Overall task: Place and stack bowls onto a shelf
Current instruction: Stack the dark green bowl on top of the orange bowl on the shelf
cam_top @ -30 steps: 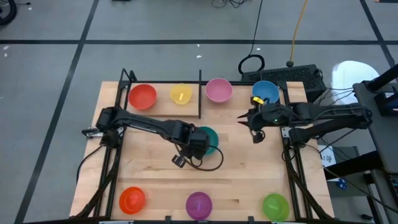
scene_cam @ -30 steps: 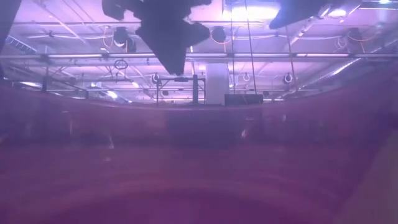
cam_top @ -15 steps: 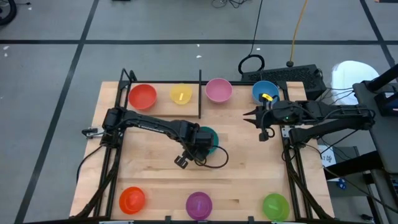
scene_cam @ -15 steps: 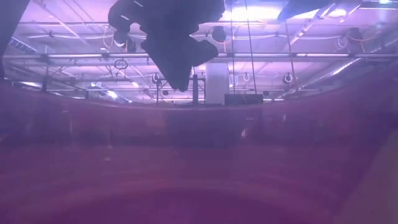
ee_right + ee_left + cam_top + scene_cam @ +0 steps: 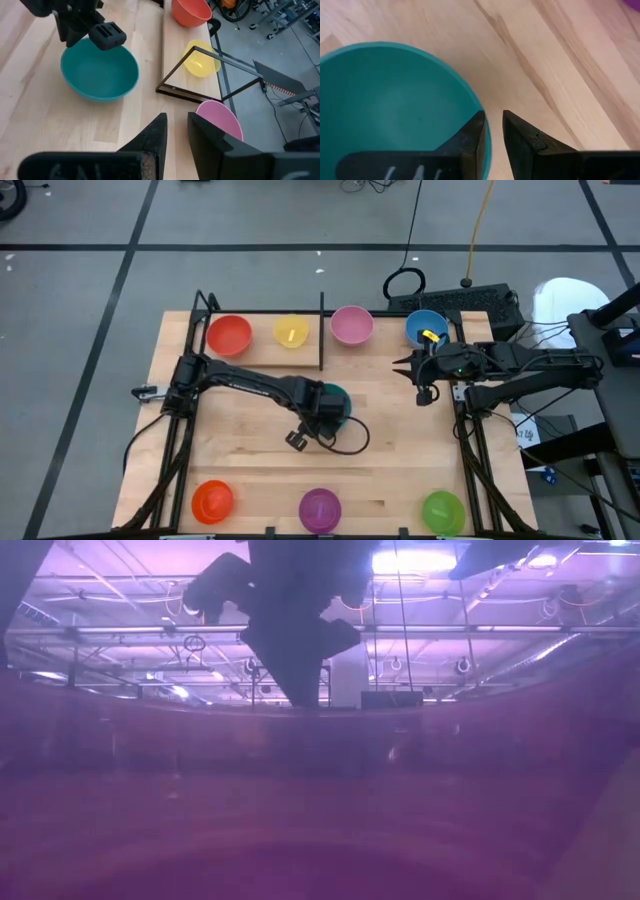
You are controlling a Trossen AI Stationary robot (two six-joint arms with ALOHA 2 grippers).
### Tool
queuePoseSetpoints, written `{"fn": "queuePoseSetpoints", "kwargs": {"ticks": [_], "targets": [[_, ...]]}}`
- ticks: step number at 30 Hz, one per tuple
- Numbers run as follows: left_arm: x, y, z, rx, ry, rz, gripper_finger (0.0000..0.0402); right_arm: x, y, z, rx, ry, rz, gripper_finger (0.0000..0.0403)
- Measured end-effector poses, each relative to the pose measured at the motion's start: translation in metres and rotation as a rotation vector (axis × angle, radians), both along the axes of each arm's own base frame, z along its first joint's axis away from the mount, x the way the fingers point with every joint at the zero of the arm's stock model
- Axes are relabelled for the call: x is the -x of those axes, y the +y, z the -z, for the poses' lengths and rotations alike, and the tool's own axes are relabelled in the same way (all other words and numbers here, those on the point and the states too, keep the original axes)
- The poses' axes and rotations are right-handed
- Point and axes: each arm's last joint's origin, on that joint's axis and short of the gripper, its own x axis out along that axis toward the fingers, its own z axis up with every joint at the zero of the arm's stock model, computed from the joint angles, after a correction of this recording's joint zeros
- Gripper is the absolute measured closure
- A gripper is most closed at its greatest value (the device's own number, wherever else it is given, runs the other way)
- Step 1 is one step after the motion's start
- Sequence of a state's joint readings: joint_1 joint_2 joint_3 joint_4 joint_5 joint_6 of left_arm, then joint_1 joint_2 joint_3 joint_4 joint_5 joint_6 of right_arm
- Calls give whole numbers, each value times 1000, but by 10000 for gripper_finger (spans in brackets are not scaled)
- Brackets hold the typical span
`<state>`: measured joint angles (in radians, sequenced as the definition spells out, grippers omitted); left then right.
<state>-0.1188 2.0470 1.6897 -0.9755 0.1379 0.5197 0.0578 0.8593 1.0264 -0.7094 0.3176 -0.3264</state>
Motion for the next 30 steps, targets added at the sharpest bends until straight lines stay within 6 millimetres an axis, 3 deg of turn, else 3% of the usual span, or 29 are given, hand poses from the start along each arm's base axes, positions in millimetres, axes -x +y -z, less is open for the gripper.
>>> {"fn": "queuePoseSetpoints", "kwargs": {"ticks": [9,17,21,25,30], "targets": [[-9,3,24,-3,37,-57,330,0,0,0,-1,0,0,334],[-11,12,32,-14,74,-114,343,0,0,0,1,-1,-1,334],[-8,14,30,-57,90,-166,390,0,0,0,2,-1,-2,334],[-3,15,26,-64,155,-212,395,0,0,0,5,0,-4,334],[9,19,0,-185,310,-240,397,0,0,0,5,0,-4,334]]}}
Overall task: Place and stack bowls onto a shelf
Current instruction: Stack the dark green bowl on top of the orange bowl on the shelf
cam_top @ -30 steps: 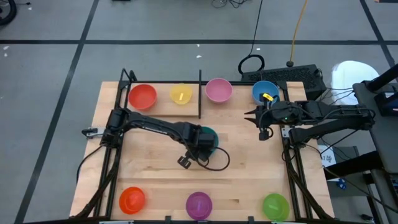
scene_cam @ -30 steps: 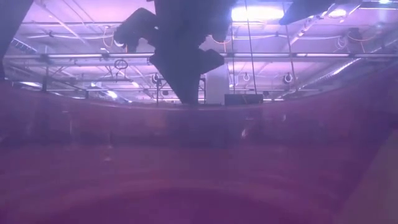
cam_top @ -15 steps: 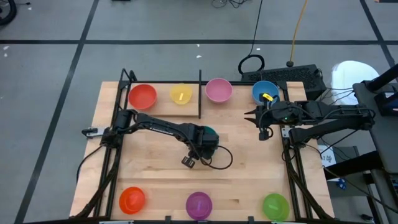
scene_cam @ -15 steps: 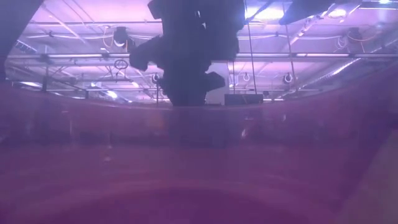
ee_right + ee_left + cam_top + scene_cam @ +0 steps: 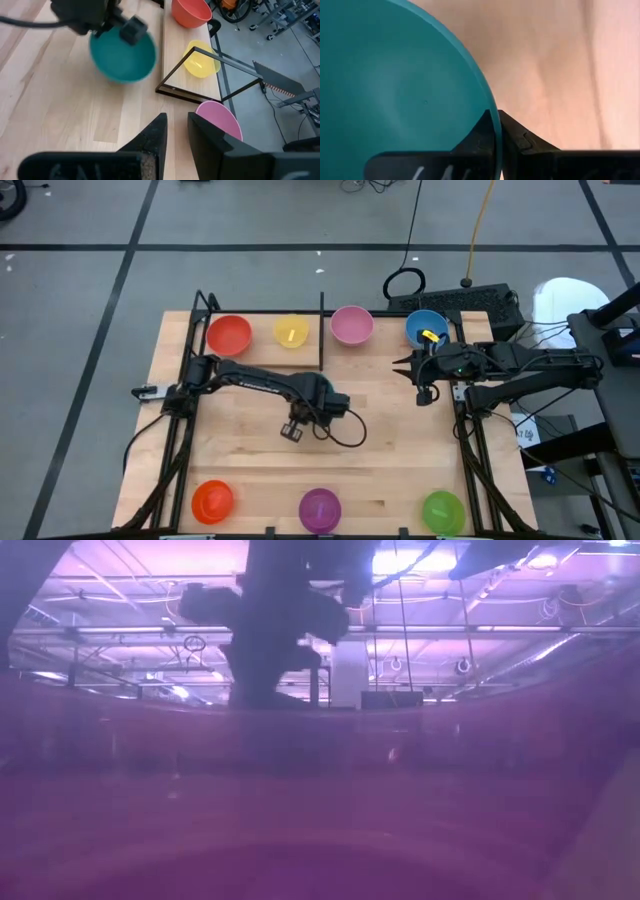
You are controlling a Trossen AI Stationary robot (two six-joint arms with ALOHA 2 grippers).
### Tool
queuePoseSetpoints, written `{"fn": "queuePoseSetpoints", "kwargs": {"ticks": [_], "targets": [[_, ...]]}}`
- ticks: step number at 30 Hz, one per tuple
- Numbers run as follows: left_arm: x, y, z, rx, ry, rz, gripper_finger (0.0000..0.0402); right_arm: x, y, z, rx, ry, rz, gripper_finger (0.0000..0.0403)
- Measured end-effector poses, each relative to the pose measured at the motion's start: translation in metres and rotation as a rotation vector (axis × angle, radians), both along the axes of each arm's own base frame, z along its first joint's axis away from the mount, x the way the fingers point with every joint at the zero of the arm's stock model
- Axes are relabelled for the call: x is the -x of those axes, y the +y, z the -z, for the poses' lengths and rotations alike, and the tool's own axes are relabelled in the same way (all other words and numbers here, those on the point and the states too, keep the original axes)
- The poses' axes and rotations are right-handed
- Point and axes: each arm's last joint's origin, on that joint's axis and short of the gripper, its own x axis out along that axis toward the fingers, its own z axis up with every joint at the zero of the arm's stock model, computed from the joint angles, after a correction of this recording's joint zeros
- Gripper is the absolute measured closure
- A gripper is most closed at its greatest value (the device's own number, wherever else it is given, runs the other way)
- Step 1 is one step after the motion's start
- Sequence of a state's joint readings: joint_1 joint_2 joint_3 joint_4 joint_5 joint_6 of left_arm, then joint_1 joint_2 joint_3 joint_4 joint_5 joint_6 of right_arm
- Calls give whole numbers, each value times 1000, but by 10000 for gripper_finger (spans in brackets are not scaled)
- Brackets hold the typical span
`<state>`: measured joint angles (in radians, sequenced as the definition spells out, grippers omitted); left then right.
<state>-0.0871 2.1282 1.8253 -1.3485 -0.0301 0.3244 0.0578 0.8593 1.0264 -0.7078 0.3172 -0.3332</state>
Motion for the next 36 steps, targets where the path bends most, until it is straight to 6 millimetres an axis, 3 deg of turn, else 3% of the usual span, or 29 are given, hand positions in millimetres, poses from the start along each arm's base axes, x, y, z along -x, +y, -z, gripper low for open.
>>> {"fn": "queuePoseSetpoints", "kwargs": {"ticks": [5,10,14,21,29,36], "targets": [[4,12,-49,-69,16,-88,397,0,0,0,0,0,0,334],[9,28,-102,-37,-167,-260,397,0,0,0,0,0,0,334],[34,49,-143,-54,-295,-428,397,0,0,0,0,0,-1,334],[85,82,-197,-178,-495,-715,397,0,0,0,0,0,-1,334],[131,117,-229,-243,-643,-1045,398,0,0,0,7,2,-3,334],[154,139,-214,-288,-574,-1171,398,0,0,0,7,2,-3,334]]}}
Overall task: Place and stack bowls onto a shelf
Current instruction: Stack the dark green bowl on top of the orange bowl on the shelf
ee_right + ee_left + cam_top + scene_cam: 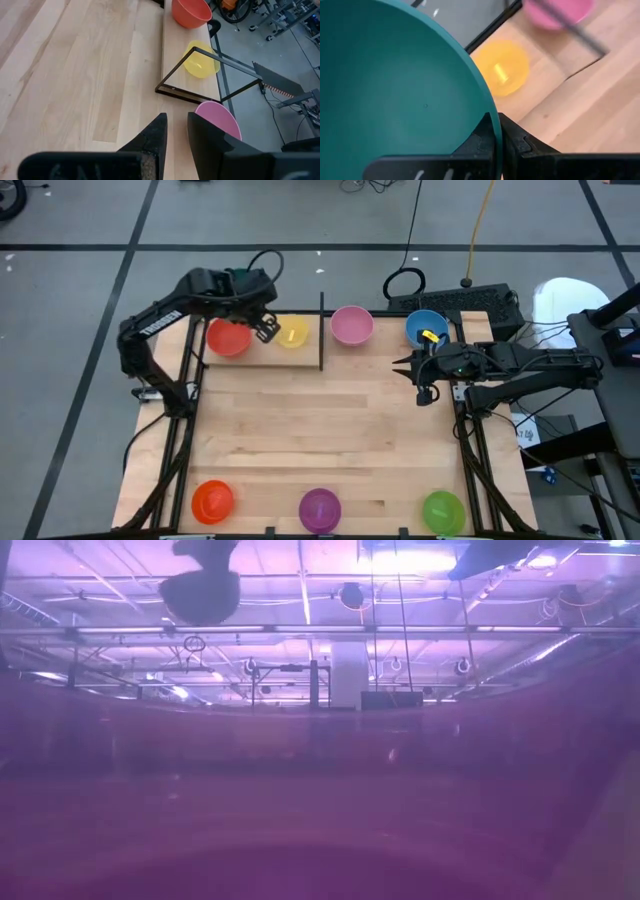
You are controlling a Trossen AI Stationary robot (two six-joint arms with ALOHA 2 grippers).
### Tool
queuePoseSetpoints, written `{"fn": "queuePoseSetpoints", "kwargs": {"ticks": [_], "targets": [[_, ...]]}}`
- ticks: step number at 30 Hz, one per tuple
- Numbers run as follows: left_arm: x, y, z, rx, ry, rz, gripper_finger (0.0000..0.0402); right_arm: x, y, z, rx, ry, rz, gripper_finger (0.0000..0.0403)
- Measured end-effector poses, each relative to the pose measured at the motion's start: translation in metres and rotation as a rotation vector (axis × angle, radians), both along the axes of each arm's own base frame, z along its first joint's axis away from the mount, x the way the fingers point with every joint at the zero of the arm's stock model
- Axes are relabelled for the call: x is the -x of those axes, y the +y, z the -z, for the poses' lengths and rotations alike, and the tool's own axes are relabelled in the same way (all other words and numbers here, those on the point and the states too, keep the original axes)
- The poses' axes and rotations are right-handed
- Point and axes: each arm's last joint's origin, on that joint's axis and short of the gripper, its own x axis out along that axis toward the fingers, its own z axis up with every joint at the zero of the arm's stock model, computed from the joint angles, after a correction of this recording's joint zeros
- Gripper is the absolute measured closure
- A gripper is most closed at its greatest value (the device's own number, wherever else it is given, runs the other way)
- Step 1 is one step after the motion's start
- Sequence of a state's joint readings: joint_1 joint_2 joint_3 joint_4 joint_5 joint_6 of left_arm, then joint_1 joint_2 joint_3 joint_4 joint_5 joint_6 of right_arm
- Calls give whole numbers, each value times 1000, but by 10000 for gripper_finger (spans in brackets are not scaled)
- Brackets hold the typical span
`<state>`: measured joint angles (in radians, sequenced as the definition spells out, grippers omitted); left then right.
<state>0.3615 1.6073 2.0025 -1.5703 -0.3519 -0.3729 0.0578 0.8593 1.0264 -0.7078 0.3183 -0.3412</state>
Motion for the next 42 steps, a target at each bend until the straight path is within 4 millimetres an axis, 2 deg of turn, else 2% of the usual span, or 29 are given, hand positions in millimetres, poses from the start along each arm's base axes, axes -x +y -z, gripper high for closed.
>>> {"fn": "queuePoseSetpoints", "kwargs": {"ticks": [10,14,24,32,38,42], "targets": [[40,3,44,74,145,-108,398,0,0,0,0,0,1,334],[49,1,58,92,182,-123,398,0,0,0,1,0,1,334],[42,6,100,89,204,-44,398,0,0,0,2,0,2,334],[46,21,131,134,219,-64,398,0,0,0,-8,-4,9,334],[45,32,151,196,138,-20,398,0,0,0,-10,-4,10,334],[49,34,163,214,150,-24,398,0,0,0,-10,-4,10,334]]}}
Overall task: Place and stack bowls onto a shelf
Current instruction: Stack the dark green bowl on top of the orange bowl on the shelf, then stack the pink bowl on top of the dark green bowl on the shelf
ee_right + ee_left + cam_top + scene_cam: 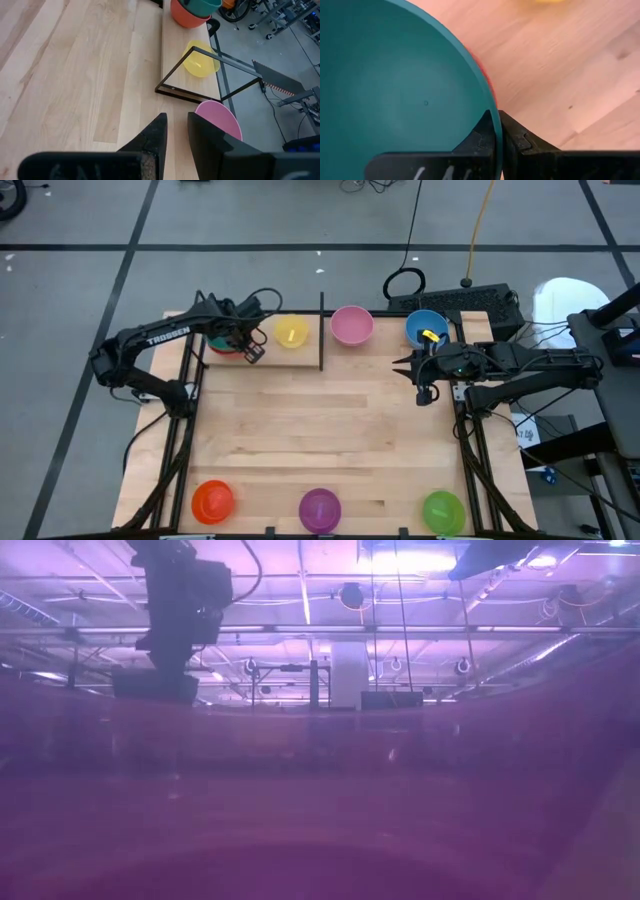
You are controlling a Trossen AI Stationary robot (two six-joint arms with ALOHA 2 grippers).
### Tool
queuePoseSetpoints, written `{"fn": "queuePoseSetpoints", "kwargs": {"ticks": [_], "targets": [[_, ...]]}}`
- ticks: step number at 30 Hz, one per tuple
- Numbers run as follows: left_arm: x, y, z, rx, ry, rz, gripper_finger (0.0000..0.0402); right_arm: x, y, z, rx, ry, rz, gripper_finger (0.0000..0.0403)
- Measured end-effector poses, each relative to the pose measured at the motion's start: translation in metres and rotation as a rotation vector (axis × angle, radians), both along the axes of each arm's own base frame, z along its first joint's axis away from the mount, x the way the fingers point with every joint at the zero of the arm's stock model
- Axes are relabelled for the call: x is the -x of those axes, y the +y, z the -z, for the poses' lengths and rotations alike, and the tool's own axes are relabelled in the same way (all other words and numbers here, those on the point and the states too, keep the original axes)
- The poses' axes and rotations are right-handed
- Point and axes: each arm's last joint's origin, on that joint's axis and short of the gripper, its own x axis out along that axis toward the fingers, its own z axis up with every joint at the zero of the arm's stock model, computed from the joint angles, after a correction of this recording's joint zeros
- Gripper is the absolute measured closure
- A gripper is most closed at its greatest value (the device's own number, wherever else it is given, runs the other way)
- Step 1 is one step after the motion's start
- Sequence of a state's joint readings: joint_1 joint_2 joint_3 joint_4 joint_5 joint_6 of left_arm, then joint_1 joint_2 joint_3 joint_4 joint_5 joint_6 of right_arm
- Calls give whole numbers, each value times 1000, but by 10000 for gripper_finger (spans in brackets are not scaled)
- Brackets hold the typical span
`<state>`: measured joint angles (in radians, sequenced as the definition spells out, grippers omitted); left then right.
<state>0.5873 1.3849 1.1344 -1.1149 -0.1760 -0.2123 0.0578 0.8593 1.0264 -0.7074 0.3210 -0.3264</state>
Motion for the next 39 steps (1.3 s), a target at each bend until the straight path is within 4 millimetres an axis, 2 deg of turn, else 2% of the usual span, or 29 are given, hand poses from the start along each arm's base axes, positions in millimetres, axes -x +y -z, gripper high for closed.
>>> {"fn": "queuePoseSetpoints", "kwargs": {"ticks": [5,12,19,24,30,33,39], "targets": [[3,1,6,12,22,20,393,0,0,0,0,0,0,334],[2,1,6,7,4,-14,330,-3,0,-4,0,-53,-2,334],[1,1,-2,30,-20,-35,305,-4,0,-6,1,-71,-2,334],[1,0,-25,41,-30,-31,304,-3,-2,-6,32,-74,58,334],[4,-3,-62,34,-47,-34,303,-6,-9,-6,25,-82,112,334],[3,-7,-83,60,-131,-46,303,-12,-16,-5,14,-93,167,335],[-5,-21,-125,126,-347,100,302,-32,-40,9,35,-19,262,335]]}}
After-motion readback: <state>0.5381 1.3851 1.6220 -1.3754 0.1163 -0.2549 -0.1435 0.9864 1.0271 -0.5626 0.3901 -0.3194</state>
